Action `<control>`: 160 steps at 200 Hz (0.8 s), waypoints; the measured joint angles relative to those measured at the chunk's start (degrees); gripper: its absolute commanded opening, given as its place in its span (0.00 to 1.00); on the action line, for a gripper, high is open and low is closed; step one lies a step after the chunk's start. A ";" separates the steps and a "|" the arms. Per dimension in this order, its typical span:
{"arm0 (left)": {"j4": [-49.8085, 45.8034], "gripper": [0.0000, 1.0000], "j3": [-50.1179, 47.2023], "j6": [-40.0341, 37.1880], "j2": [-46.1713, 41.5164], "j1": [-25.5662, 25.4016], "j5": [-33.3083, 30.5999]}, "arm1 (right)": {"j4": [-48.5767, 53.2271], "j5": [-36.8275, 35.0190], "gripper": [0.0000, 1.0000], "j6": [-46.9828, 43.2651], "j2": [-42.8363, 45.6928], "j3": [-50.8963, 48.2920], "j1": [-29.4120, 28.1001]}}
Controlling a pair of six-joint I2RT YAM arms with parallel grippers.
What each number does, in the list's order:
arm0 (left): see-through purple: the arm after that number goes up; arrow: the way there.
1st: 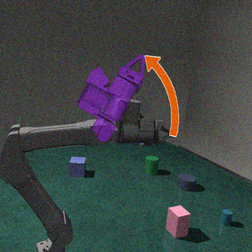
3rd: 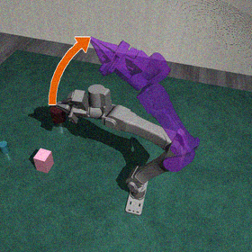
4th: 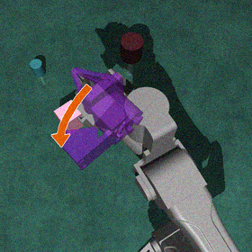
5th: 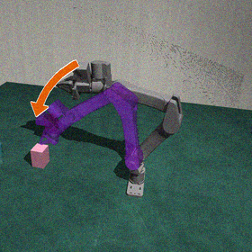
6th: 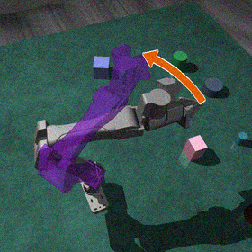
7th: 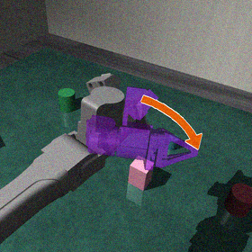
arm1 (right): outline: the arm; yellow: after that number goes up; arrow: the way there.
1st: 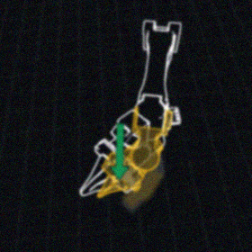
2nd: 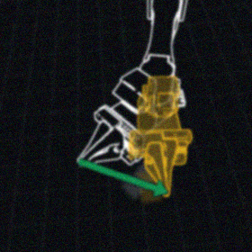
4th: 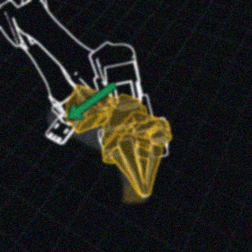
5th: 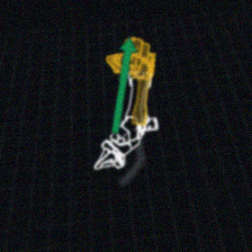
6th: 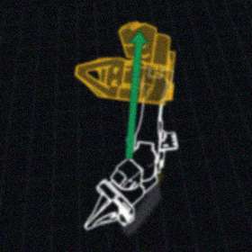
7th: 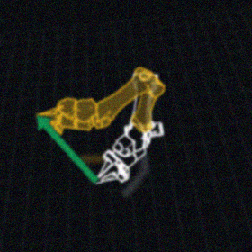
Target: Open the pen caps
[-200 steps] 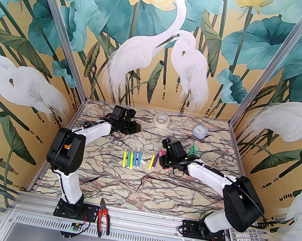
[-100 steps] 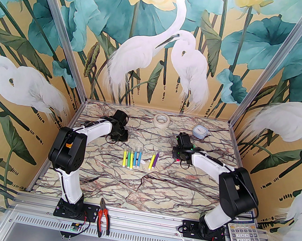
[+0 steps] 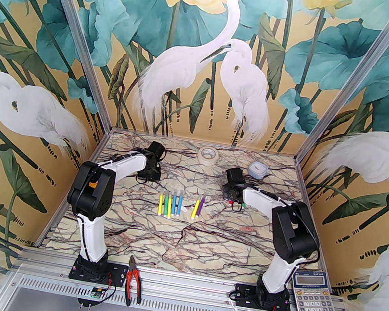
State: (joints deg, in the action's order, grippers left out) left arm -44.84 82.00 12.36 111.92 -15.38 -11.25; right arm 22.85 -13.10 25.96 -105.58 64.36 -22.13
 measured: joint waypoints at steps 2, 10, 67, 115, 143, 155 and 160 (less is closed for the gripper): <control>-0.04 0.00 0.02 0.00 0.17 0.00 -0.15 | 0.04 -0.02 0.07 0.00 -0.02 0.00 0.02; -0.20 0.00 0.02 -0.07 0.74 0.00 -0.70 | 0.24 -0.24 0.08 0.00 -0.17 0.00 0.22; -1.05 0.02 0.02 -0.20 2.54 0.55 -1.81 | 1.33 -2.40 0.11 0.02 -1.27 0.00 0.90; -1.07 0.06 0.04 -0.44 3.08 0.66 -2.12 | 2.29 -3.54 0.15 0.15 -2.60 0.20 1.07; -1.29 0.10 0.04 -0.61 4.04 0.72 -2.14 | 2.40 -3.65 0.18 0.26 -2.67 0.26 1.11; -1.29 0.11 0.04 -0.61 4.33 0.76 -2.12 | 2.45 -3.72 0.20 0.42 -2.71 0.31 1.11; -1.29 0.12 0.04 -0.61 4.39 0.76 -2.14 | 2.47 -3.74 0.20 0.44 -2.73 0.31 1.11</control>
State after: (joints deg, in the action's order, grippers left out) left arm -46.13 82.04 11.75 116.31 -14.61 -13.39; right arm 25.32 -16.84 26.39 -108.31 64.66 -21.02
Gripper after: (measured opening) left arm 0.160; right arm 0.191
